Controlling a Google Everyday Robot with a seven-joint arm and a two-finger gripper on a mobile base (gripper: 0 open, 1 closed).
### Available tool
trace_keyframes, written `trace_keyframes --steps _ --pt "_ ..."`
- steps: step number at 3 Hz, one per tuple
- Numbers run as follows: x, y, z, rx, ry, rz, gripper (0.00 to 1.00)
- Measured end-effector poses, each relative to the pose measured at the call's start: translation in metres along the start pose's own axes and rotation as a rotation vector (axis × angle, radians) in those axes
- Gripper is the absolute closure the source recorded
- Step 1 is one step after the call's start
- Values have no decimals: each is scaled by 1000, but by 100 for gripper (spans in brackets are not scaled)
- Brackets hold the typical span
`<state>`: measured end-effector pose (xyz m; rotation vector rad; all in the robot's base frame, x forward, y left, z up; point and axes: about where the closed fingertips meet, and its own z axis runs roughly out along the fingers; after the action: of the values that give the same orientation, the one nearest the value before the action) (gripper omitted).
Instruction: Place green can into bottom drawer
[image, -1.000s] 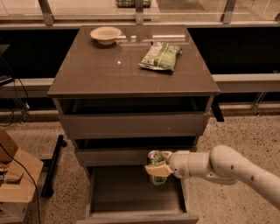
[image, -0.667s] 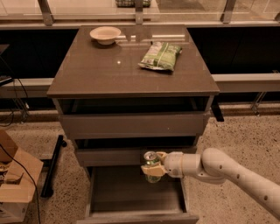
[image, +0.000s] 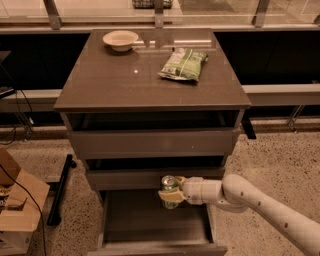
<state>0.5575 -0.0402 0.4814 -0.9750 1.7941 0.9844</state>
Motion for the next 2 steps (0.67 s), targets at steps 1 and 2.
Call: trace_keyframes --steps 1,2 --pt "5 -4 4 5 8 -35 100" --pt "34 -14 20 29 -46 -70 100"
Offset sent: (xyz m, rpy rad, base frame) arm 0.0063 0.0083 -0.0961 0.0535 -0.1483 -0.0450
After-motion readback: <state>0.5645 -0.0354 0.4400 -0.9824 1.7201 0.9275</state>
